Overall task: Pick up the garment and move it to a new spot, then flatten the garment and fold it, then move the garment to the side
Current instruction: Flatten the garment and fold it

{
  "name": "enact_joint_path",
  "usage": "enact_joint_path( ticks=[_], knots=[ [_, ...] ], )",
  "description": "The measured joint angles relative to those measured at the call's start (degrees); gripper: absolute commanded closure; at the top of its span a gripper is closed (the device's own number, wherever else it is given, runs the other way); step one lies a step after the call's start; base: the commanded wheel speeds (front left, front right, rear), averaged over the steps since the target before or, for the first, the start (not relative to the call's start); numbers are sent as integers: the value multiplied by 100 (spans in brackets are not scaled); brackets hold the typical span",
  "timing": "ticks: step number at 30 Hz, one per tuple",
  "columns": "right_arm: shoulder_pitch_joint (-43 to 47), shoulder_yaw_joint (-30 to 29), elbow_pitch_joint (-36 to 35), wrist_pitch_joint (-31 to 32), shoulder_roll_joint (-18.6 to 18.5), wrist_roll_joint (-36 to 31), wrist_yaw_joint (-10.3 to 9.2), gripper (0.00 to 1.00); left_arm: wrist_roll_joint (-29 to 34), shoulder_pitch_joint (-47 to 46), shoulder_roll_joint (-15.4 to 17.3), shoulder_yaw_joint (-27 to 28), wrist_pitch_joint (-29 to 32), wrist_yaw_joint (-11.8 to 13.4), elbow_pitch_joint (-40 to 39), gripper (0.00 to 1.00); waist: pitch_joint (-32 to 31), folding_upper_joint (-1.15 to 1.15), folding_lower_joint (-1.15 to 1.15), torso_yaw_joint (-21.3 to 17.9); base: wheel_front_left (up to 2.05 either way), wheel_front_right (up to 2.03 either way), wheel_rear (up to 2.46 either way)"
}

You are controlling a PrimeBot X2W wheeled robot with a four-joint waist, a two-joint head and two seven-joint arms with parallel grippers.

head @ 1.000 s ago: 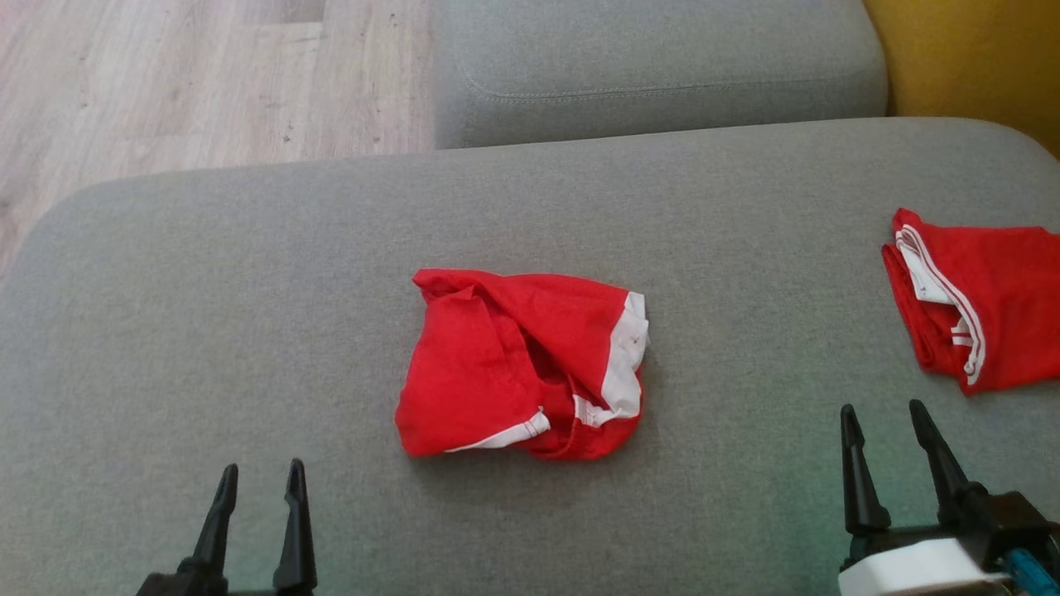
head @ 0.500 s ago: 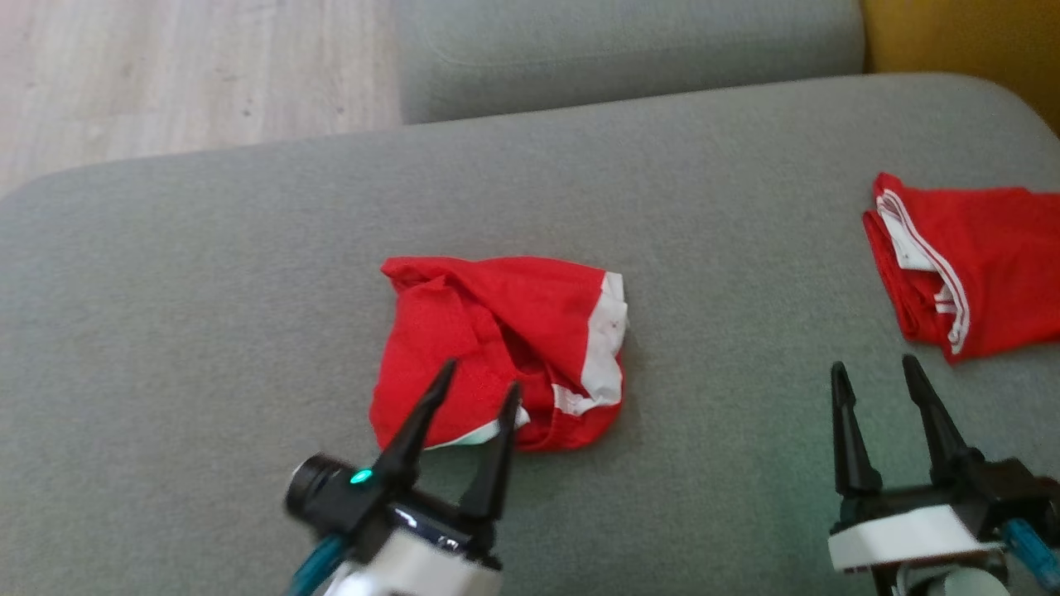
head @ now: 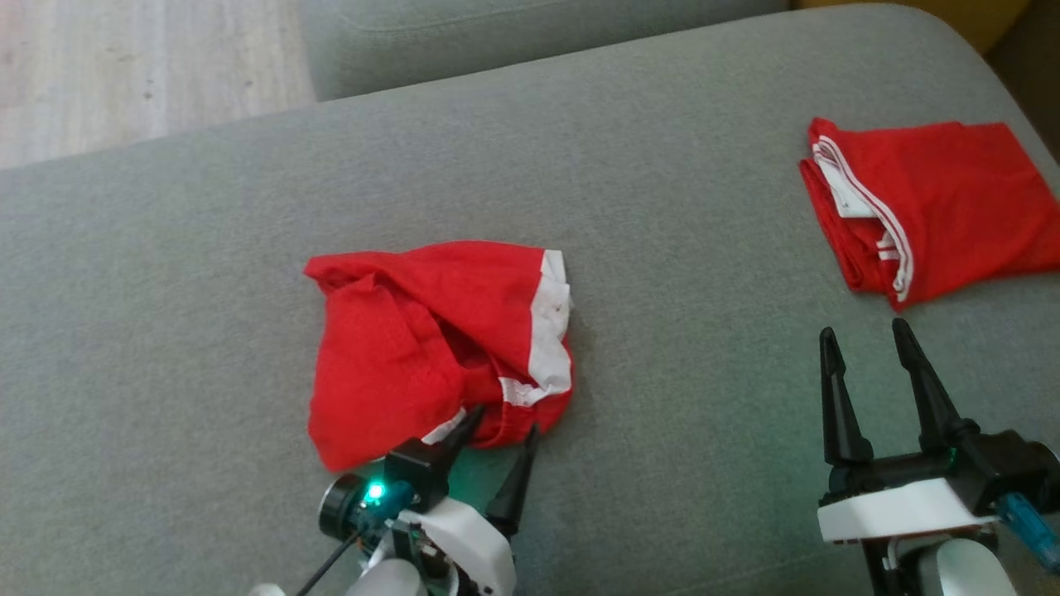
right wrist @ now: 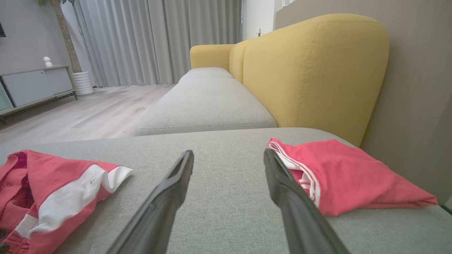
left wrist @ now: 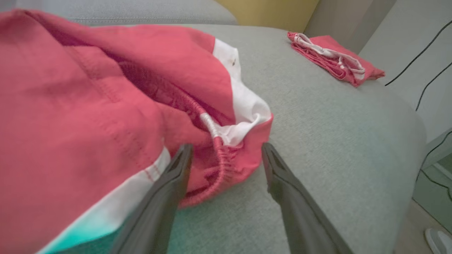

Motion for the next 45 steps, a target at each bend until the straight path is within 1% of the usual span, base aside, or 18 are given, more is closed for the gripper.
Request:
enact_joint_path(
  ticks=[3,10,11,12,13,14,15,21,23,25,28,32,34,36,38,39,41,45],
  knots=[
    [-1,0,0,0,0,9,0,0,32,-102,4,21,25,110,212,0,46,0,0,-78,0,0,0],
    [-26,14,0,0,0,56,0,0,-46,-386,3,-18,13,105,430,0,119,0,0,-155,0,0,0],
    [-50,25,1,0,0,56,0,0,-83,-471,2,-91,-1,104,509,17,125,0,0,-177,0,0,0],
    [-68,32,2,0,0,57,0,0,-110,-502,1,-124,0,104,550,46,127,0,-1,-189,0,0,0],
    [-90,42,5,0,0,57,0,0,-149,-519,1,-145,11,104,591,60,129,0,0,-201,0,0,0],
    [-114,47,7,0,0,57,0,0,-190,-526,1,-175,27,103,626,87,128,0,0,-215,0,0,0],
    [-134,52,7,0,0,58,0,0,-235,-528,1,-213,27,103,653,100,126,0,-1,-228,0,0,0],
    [-138,51,34,0,0,87,0,0,-456,-602,2,-322,113,116,606,100,69,0,-1,-287,0,0,0],
    [-136,48,34,0,0,99,0,0,-497,-675,30,-300,205,164,342,100,30,0,-1,-298,0,0,0],
    [-124,46,36,0,0,102,0,0,-535,-744,147,-259,434,166,-75,100,-7,0,-1,-316,0,0,0],
    [-113,27,40,0,0,168,0,0,-647,-758,499,-148,955,164,-962,100,-64,0,-1,-344,0,0,0],
    [-107,15,41,0,0,192,0,0,-873,-826,1194,205,1761,160,-2359,100,-124,0,-1,-366,0,0,0],
    [-106,25,52,0,0,216,0,0,-1093,-1010,1474,519,2100,164,-2858,100,-145,0,-1,-388,0,0,0],
    [-107,64,65,0,0,250,0,0,-1104,-1315,1770,762,2348,168,-3154,100,-163,0,-1,-432,0,0,0],
    [-108,84,69,0,0,250,0,0,-1112,-1694,1918,1049,2423,261,-3244,100,-177,0,-1,-487,0,0,0],
    [-110,99,70,0,0,252,0,0,-1063,-1883,2005,1107,2480,258,-3241,100,-181,0,-1,-517,0,0,0],
    [-110,140,90,0,0,252,0,0,-1091,-2202,2039,1216,2516,249,-3175,100,-190,0,-1,-588,0,0,0],
    [-112,214,104,0,0,298,0,0,-1124,-2614,2046,1229,2520,43,-2739,100,-190,0,-1,-749,0,0,0]
  ],
)
